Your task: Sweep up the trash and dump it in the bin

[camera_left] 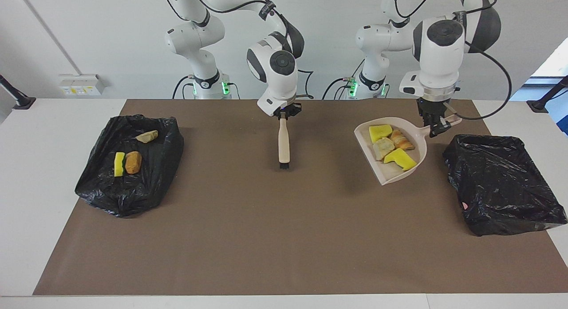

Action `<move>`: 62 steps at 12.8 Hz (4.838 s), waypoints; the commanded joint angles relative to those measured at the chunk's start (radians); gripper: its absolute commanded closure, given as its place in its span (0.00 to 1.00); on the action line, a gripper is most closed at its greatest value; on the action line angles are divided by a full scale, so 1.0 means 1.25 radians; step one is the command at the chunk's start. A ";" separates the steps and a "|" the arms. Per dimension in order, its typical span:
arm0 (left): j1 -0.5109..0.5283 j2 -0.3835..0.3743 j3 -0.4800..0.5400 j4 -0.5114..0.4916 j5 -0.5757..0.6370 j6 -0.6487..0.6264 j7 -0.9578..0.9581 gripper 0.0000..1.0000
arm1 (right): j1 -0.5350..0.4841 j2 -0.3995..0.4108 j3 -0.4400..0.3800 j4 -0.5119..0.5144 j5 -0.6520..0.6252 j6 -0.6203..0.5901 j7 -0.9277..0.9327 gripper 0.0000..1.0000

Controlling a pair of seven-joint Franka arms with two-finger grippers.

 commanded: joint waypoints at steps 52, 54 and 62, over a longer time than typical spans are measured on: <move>0.029 0.309 -0.197 0.326 -0.029 -0.252 -0.700 1.00 | -0.410 -0.104 -0.043 0.453 -0.216 -0.342 -0.353 0.00; 0.022 0.340 -0.245 0.334 -0.029 -0.212 -0.831 1.00 | -0.419 -0.128 -0.072 0.449 -0.206 -0.359 -0.384 0.00; -0.054 0.463 -0.315 0.423 -0.036 -0.090 -1.206 1.00 | -0.456 -0.133 -0.103 0.443 -0.172 -0.375 -0.395 0.00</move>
